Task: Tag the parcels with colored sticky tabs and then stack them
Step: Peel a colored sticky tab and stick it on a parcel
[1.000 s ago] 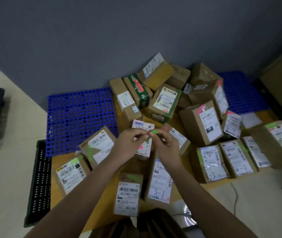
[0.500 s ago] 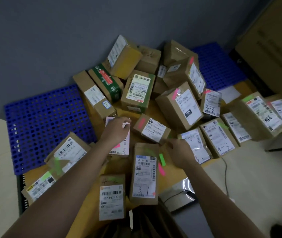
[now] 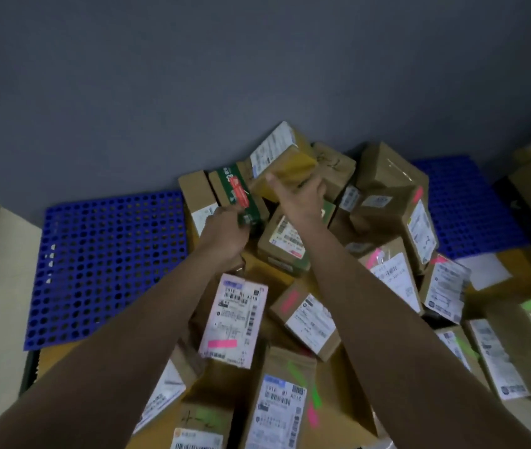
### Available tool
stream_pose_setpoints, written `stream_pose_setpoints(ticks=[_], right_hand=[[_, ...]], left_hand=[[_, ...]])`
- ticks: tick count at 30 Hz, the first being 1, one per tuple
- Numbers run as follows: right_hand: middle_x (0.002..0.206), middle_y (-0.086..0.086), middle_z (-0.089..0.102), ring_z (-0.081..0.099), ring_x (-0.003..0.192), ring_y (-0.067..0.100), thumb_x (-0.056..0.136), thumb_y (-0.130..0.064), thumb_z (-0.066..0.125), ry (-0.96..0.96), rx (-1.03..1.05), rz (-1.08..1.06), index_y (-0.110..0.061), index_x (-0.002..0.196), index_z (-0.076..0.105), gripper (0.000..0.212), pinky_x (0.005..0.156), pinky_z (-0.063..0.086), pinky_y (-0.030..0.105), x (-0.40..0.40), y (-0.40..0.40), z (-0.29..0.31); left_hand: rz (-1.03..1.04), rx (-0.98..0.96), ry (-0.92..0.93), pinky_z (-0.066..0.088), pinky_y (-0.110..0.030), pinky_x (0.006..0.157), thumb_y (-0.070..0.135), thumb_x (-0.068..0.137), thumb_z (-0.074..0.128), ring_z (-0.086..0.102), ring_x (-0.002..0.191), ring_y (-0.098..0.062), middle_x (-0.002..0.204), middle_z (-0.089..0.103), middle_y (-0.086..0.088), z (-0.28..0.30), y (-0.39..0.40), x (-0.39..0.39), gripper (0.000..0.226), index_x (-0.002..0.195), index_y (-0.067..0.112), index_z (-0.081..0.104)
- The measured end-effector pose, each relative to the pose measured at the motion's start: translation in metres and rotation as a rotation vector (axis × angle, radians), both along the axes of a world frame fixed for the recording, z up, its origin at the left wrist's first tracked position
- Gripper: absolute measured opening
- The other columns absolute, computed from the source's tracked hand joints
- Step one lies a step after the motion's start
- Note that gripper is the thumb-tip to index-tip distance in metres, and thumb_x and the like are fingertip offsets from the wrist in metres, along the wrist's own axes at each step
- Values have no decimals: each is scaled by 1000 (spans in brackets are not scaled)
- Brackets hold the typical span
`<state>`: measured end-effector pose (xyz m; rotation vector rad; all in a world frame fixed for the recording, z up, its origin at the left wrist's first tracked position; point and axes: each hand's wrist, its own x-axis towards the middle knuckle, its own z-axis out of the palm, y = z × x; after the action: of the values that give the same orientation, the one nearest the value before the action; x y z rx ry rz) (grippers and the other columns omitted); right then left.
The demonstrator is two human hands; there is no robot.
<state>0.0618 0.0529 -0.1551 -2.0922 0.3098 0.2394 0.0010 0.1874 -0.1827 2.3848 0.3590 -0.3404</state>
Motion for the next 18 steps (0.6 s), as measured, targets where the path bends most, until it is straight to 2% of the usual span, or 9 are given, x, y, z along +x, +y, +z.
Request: stream_pose_setpoints(ticks=[2,4,7,9,11,12,14,16,18], right_hand=[[158,12,4,16,143,35,73,-63,69,115,62,-135,-16,152,-12,122,110,28,48,31,14,9],[156,13,7,18,141,36,73,-62,70,165,99,-211,-19,151,-13,123,108,30,50,51,24,10],[147,15,27,34,131,36,73,-51,74,123,100,-291,-16,150,3,110,101,39,46,60,29,5],[136,10,42,47,123,30,72,-42,78,-23,236,-347,-17,146,15,101,95,44,38,54,19,7],[124,1,52,57,113,21,76,-30,78,-57,470,-298,-24,147,15,95,94,47,33,39,0,17],[122,-1,57,62,109,20,79,-27,77,-15,580,-229,-27,148,14,94,97,48,36,31,-11,20],[117,2,66,68,102,21,76,-32,77,94,675,-71,-30,147,17,93,96,51,47,15,-30,25],[114,2,69,69,100,22,63,-42,79,157,646,19,-32,145,25,99,93,51,51,3,-41,29],[112,2,70,69,100,23,61,-42,79,171,657,73,-31,142,32,94,91,52,50,-5,-47,30]], left_hand=[[2,20,-20,49,-44,91,21,95,48,54,111,-37,134,46,-18,3,1,13,41,135,14,48],[5,20,-46,50,-44,88,18,95,49,54,110,-37,131,49,-17,5,2,23,37,132,12,50],[25,-52,-124,48,-42,92,19,95,50,53,113,-34,129,51,-16,10,2,32,34,127,10,53],[147,-193,-196,44,-29,96,25,97,48,51,117,-24,134,49,-8,21,3,35,38,133,12,49],[280,-394,-231,36,-11,94,37,98,47,44,123,-15,142,39,3,40,6,34,50,143,17,36],[312,-502,-209,30,-13,99,47,95,47,38,131,-14,148,32,5,50,9,32,61,147,22,28],[262,-618,-110,23,-33,113,72,79,45,26,140,-15,155,24,8,65,15,26,85,150,33,17],[154,-694,-3,23,-44,115,85,67,43,32,138,-15,150,35,12,72,19,17,94,148,41,20],[78,-774,70,31,-44,112,88,62,49,44,130,-13,139,49,14,70,21,11,96,144,44,28]])
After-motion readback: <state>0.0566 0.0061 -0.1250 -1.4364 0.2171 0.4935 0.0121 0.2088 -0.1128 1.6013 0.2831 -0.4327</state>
